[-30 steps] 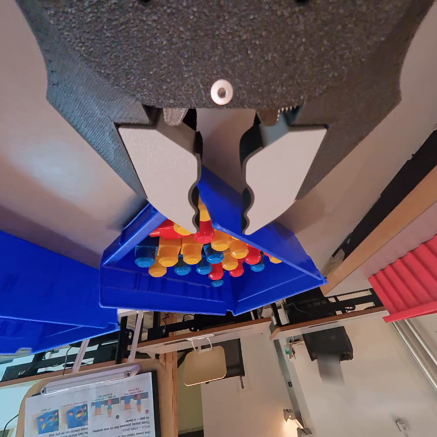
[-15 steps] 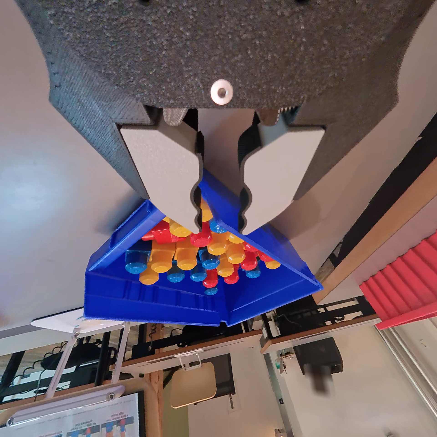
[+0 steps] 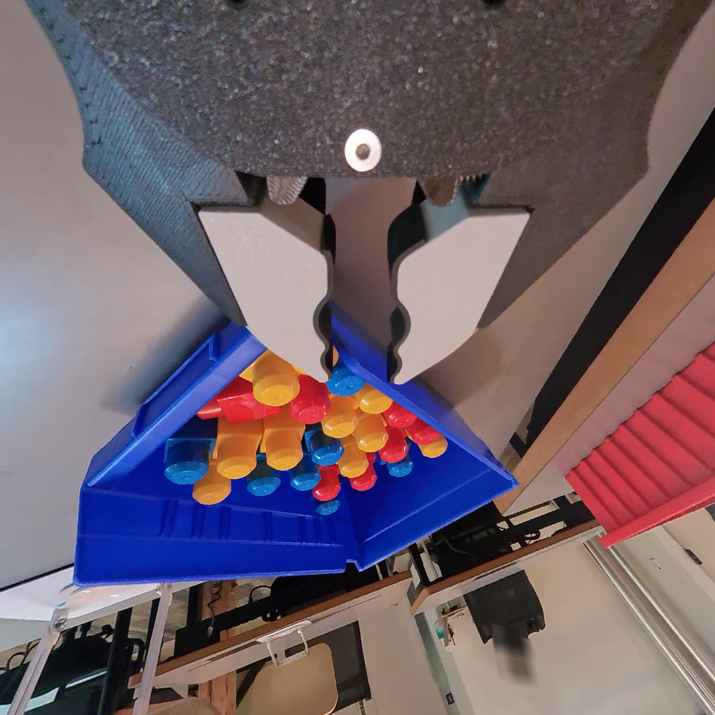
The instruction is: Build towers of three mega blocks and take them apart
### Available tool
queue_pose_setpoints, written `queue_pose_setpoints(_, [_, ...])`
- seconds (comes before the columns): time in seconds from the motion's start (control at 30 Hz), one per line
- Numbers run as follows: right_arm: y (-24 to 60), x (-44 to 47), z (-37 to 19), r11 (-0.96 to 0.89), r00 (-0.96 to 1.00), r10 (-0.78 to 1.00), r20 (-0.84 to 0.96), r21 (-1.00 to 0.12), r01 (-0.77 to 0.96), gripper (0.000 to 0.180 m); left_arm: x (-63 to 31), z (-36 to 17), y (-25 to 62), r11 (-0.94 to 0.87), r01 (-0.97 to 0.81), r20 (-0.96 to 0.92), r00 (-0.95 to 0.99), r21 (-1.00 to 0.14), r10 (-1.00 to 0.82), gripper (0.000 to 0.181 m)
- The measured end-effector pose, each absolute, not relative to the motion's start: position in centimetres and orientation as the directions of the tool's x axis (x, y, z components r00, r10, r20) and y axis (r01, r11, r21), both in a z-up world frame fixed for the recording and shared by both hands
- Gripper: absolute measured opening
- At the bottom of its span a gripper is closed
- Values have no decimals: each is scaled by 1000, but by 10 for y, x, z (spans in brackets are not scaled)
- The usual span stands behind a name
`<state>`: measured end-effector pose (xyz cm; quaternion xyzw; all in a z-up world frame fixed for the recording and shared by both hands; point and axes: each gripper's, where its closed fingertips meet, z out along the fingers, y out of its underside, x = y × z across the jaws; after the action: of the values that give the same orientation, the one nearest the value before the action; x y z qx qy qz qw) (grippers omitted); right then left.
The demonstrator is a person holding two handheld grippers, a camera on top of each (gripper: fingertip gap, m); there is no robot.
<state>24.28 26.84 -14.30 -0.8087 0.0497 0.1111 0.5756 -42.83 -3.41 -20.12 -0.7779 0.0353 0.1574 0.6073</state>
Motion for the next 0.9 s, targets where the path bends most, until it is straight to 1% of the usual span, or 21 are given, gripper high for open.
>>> queue_pose_setpoints(0.07, [245, 232, -116, -209, 982, 121, -146, -971, -119, 41, -428, -195, -37, -238, -243, -281, 949, -940, 142, 27])
queue_pose_setpoints(0.17, [202, 199, -91, -90, 967, 248, -49, -996, -27, 47, -430, -184, -42, -208, -243, -280, 945, -947, 170, 27])
queue_pose_setpoints(0.3, [145, 149, -85, 15, 924, 380, 47, -999, 45, 47, -431, -151, -58, -127, -270, -295, 918, -954, 266, 16])
queue_pose_setpoints(0.37, [125, 122, -89, 35, 894, 444, 61, -998, 51, 47, -419, -133, -59, -85, -261, -274, 927, -962, 256, 12])
queue_pose_setpoints(0.43, [110, 93, -92, 50, 861, 505, 69, -997, 51, 46, -398, -118, -53, -47, -255, -259, 943, -966, 208, 6])
queue_pose_setpoints(0.5, [102, 67, -95, 51, 833, 548, 74, -997, 56, 43, -375, -106, -43, -10, -243, -241, 957, -970, 161, 0])
queue_pose_setpoints(0.67, [93, 19, -107, -17, 781, 622, 50, -997, 77, 34, -320, -100, -10, 19, -150, -149, 988, -989, 52, 0])
queue_pose_setpoints(0.83, [75, -7, -140, -113, 765, 642, 43, -982, 150, 18, -279, -137, 8, -82, -43, -43, 999, -996, -6, 0])
queue_pose_setpoints(0.87, [70, -8, -148, -147, 763, 646, 27, -976, 159, 11, -277, -148, 8, -109, -27, -26, 1000, -994, -8, 0])
queue_pose_setpoints(0.9, [66, -6, -158, -191, 767, 642, 10, -966, 172, 0, -278, -157, 6, -132, -11, -12, 1000, -991, 7, 0])
